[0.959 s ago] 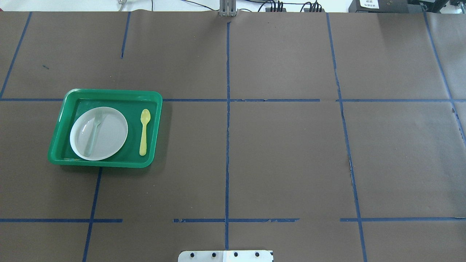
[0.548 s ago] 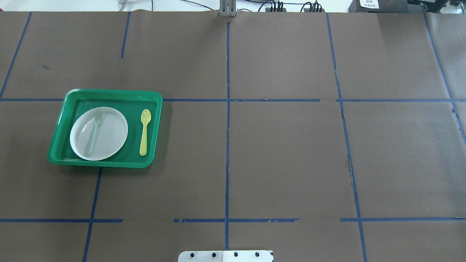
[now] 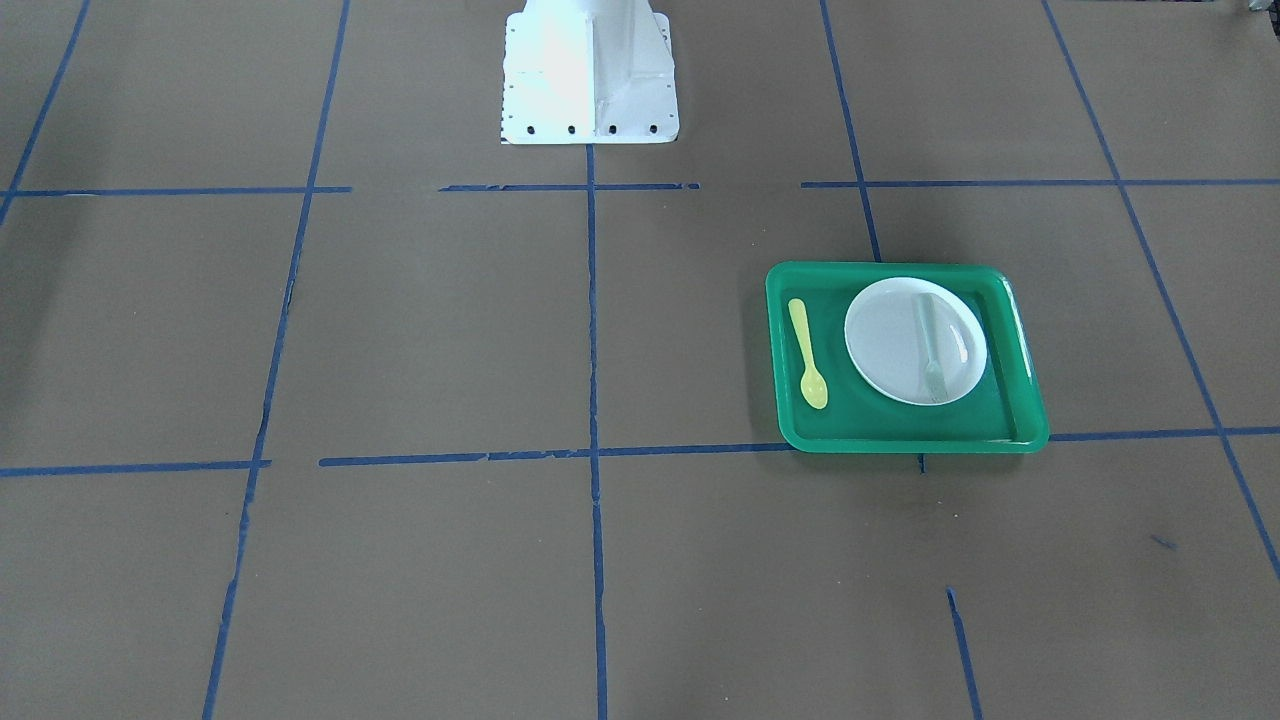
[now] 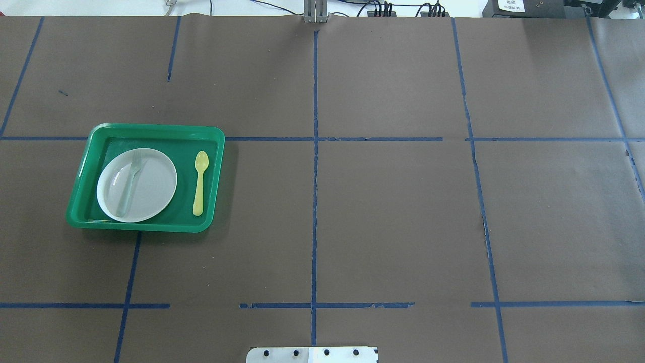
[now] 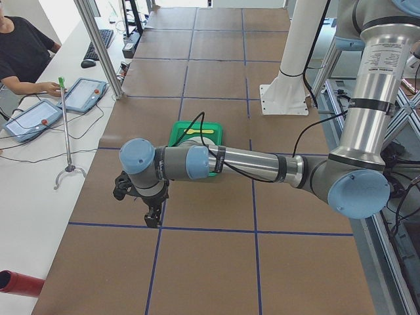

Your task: Place spoon

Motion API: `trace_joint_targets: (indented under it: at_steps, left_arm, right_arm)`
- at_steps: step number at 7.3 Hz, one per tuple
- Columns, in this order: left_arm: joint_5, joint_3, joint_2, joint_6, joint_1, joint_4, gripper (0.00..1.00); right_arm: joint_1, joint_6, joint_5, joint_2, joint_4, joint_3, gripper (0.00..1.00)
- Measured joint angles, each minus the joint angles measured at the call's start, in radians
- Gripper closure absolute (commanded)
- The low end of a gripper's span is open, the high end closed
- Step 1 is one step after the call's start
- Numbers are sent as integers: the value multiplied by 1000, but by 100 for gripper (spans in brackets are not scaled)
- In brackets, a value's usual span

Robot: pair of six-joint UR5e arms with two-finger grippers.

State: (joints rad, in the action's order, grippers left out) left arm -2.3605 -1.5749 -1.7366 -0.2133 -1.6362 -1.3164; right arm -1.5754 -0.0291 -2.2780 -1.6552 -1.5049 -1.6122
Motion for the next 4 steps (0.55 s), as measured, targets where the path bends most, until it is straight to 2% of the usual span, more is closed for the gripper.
trace_joint_targets:
  at_steps: [2, 4]
  left_arm:
    - [4, -39, 17, -8, 3, 42, 0]
    - [0, -77, 76, -9, 4, 44, 0]
  right_arm:
    - [0, 0, 1, 0, 0, 0, 0]
    - [0, 0, 0, 0, -1, 0, 0]
